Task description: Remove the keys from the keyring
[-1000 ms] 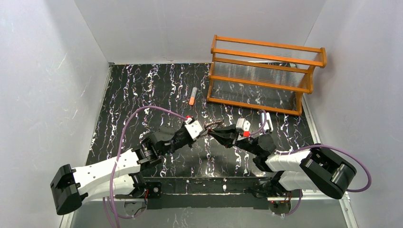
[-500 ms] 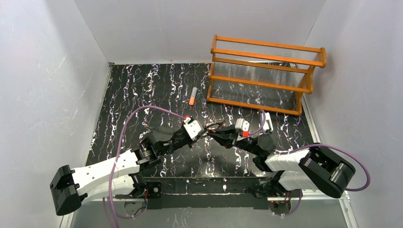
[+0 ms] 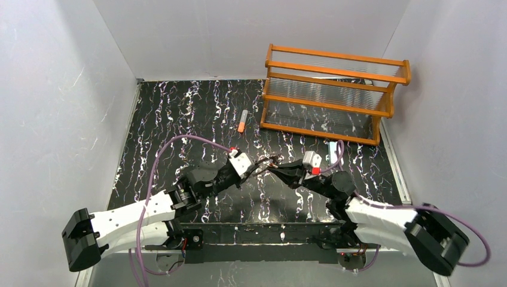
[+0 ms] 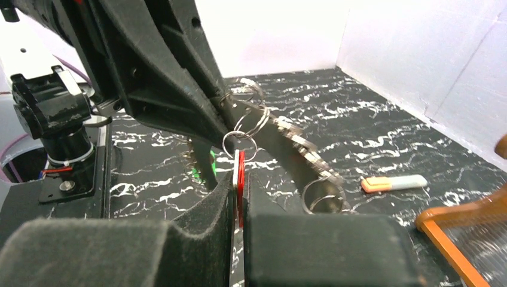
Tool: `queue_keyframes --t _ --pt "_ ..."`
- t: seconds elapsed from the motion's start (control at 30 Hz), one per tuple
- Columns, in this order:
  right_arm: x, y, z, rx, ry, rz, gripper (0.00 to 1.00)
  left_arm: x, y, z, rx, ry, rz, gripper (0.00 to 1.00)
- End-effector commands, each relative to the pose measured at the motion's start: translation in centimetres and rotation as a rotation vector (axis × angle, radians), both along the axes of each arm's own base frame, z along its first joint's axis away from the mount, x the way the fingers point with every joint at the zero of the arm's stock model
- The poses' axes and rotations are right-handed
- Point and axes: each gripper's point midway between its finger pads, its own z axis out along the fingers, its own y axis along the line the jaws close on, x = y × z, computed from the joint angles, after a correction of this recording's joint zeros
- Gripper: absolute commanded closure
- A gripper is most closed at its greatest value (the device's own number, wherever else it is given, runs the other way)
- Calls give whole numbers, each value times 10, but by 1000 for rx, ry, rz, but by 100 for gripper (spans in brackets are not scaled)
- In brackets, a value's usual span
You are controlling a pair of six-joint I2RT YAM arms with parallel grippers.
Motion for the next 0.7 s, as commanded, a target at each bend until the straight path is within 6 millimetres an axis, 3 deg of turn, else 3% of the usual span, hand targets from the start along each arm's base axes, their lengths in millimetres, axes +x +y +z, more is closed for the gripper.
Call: queue_keyframes --t 0.0,0.3,0.67 --pt "10 -9 -15 -165 52 -73 99 9 10 13 -101 -2 89 100" --pt "17 -20 -2 -415 194 -119 99 -17 3 -46 -87 145 -15 100" --pt "5 -12 3 -659 420 -17 99 -41 -6 -88 -97 182 -152 100"
